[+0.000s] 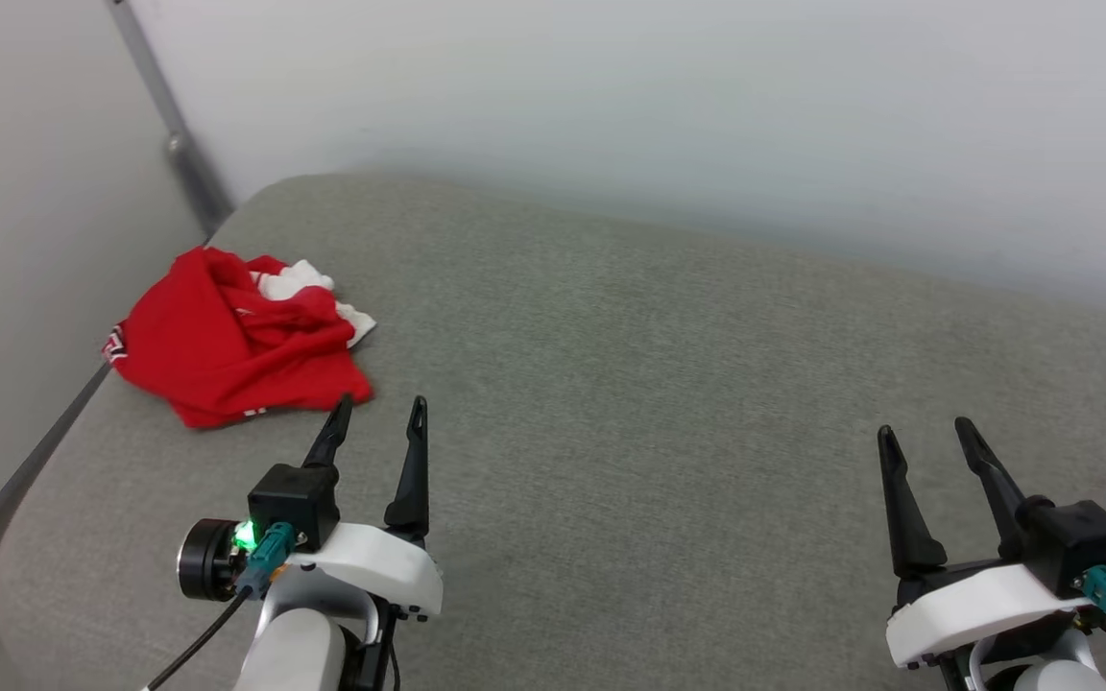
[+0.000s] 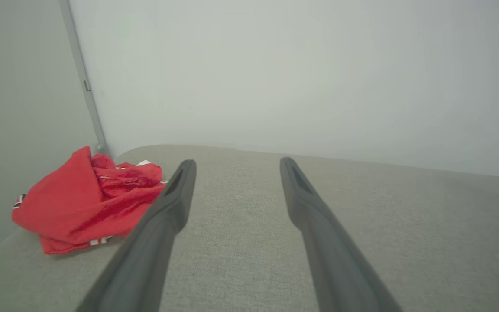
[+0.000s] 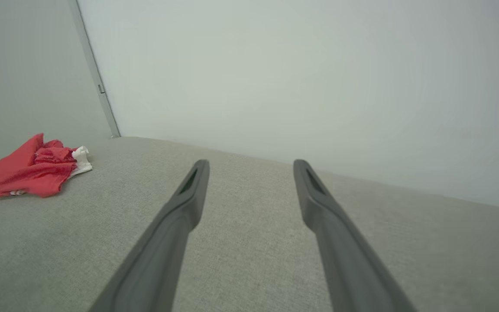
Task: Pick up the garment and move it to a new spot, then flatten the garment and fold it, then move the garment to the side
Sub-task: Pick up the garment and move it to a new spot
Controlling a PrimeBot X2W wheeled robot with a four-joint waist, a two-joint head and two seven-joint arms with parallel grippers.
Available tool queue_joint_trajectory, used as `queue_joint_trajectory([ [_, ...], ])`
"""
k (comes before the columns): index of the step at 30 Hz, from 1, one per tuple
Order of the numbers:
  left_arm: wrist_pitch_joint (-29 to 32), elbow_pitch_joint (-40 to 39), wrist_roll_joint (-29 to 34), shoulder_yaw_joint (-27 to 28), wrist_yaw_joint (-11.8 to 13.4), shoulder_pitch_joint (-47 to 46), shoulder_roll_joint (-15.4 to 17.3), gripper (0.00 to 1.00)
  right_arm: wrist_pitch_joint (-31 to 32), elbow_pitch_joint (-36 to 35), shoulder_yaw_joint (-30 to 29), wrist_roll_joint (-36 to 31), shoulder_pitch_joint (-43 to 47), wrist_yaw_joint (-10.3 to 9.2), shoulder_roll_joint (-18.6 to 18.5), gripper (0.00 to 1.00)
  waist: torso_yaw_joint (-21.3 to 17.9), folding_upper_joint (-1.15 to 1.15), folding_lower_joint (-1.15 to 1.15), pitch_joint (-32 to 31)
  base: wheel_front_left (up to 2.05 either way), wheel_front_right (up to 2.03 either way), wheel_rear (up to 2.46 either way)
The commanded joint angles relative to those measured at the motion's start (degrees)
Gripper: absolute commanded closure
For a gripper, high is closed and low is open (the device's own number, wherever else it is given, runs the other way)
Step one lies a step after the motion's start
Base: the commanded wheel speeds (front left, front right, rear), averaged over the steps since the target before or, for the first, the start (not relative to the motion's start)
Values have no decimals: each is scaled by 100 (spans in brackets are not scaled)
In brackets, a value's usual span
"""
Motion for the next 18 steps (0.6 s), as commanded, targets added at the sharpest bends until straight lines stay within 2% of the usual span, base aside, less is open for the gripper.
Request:
queue_joint_trajectory([
  [1,-15,-27,-42,76,18,44,38,0,-9,-8,58,11,-72,-2,-3,0,391,0,0,6,0,0,0],
  [9,-15,-103,-63,267,52,105,82,0,2,-9,231,98,-161,-2,-4,0,1040,0,0,34,0,0,0],
  [18,-15,-101,-54,351,64,157,117,0,-8,34,356,157,-246,-2,-4,0,1401,0,0,74,0,0,0],
])
